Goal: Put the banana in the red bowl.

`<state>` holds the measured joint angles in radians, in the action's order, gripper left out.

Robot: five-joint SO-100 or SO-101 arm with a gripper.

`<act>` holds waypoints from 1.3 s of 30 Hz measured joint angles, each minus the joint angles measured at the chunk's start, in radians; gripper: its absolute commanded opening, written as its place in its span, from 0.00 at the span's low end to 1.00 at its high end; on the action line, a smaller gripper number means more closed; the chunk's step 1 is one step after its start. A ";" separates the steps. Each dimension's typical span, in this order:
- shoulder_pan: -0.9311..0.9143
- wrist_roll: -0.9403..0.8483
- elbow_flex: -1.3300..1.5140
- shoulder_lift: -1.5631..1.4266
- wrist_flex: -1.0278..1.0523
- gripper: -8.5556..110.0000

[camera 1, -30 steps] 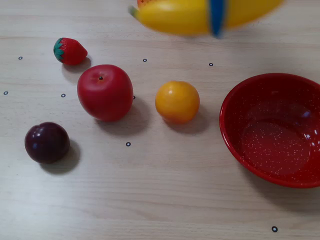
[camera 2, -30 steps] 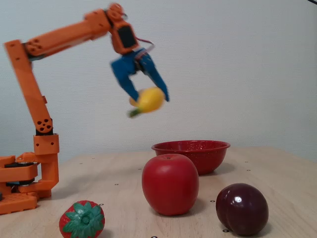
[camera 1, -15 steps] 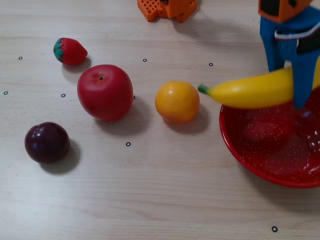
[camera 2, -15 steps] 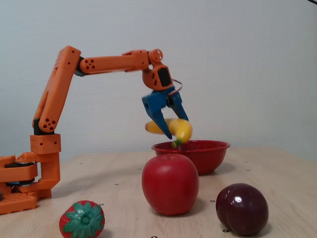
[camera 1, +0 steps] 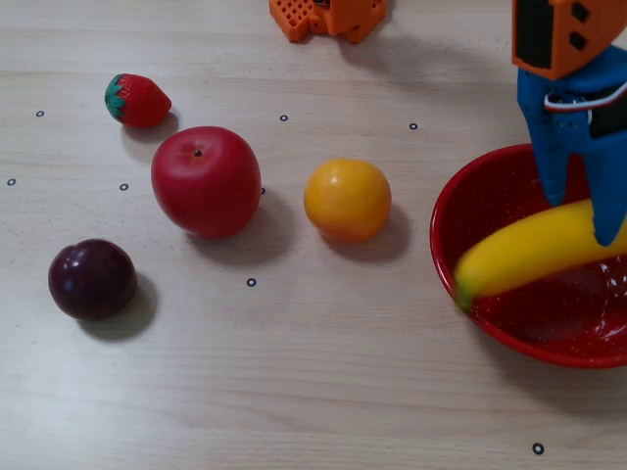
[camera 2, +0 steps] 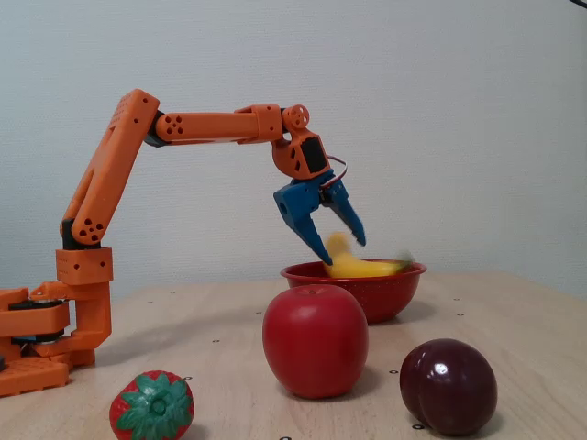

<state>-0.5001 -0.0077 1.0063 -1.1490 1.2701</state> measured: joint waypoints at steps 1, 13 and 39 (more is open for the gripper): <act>0.000 0.003 0.000 -0.002 -0.003 0.20; 0.126 0.000 0.064 -0.261 -0.046 0.07; 0.445 -0.089 1.012 -1.393 0.043 0.07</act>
<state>-0.0552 -0.0966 2.0187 -2.5418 1.3131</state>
